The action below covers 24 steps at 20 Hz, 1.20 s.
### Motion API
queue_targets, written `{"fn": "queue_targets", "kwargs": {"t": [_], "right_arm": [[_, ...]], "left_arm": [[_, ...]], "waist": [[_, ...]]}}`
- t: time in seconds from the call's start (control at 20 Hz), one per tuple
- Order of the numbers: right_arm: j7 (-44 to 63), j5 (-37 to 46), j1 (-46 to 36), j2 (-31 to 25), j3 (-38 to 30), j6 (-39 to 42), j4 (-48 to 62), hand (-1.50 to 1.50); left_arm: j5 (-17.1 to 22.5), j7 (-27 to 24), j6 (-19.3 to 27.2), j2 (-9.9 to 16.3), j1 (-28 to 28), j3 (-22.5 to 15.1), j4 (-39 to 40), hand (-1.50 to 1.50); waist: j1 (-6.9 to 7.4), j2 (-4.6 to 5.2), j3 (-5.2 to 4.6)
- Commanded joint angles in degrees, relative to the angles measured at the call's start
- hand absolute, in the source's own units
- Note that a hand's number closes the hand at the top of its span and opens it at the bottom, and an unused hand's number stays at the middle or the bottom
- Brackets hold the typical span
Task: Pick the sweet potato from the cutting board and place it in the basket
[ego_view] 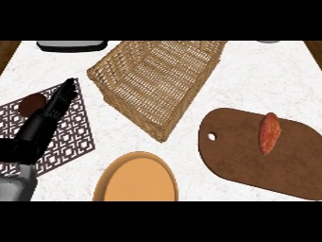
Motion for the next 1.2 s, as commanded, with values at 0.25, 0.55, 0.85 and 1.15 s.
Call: {"fn": "queue_targets", "kwargs": {"t": [0.25,0.55,0.85,1.15], "right_arm": [[4.8,-1.1,11.2,2.6,-12.7,5.3,-10.2,-1.50],[-1.3,7.4,11.5,11.4,-12.3,2.5,-6.7,-1.50],[-11.4,19.1,16.0,20.3,-8.8,-0.8,-1.7,-1.50],[-21.3,27.8,15.8,25.0,-8.2,-3.5,6.7,-1.50]], "left_arm": [[-3.9,-2.7,-0.8,-3.0,0.6,0.5,1.7,0.00],[-2.1,2.2,-3.2,-2.5,-2.6,2.9,-0.1,0.00],[-4.1,-1.3,-3.3,-4.5,1.6,2.4,-0.9,0.00],[-3.4,1.1,-5.7,-3.5,-4.4,6.4,3.5,0.00]], "waist": [[0.57,0.30,0.11],[1.11,0.44,0.13],[1.32,0.45,0.15],[0.96,0.46,0.14]]}}
